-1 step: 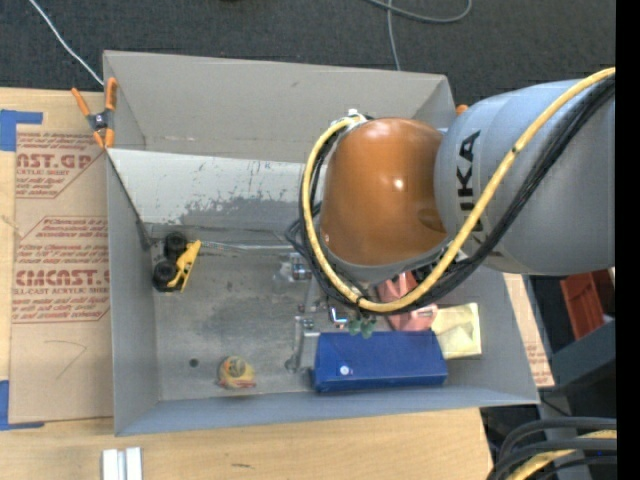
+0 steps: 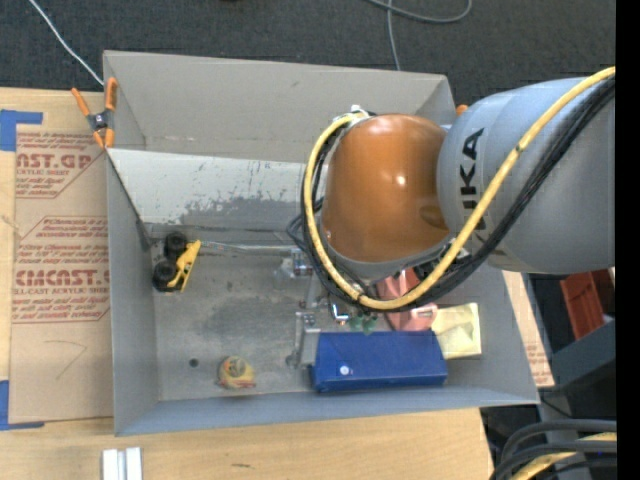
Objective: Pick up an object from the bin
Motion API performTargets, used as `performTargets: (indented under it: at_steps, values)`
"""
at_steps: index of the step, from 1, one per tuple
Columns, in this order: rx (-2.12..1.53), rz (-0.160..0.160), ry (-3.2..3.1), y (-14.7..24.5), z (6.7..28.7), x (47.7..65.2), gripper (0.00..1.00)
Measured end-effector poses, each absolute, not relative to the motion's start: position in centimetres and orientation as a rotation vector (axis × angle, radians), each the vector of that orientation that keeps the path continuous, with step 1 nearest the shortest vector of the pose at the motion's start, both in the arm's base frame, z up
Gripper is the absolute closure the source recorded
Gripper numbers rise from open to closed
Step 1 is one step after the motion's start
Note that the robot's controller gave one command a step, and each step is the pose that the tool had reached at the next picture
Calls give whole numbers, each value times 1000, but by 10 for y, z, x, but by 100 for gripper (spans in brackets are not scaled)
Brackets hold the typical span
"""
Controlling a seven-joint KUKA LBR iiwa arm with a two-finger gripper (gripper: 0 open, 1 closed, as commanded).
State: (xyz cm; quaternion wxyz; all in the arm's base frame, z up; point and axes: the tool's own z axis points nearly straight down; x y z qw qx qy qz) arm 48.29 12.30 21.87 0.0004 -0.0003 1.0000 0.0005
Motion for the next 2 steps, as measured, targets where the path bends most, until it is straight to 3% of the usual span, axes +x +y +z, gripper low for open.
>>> performTargets:
  at_steps: [1, 2]
  values:
    - [-68, -2, 3152, 60, 180, 487, 0]
    - [-72, -2, 3146, 63, 178, 486, 0]
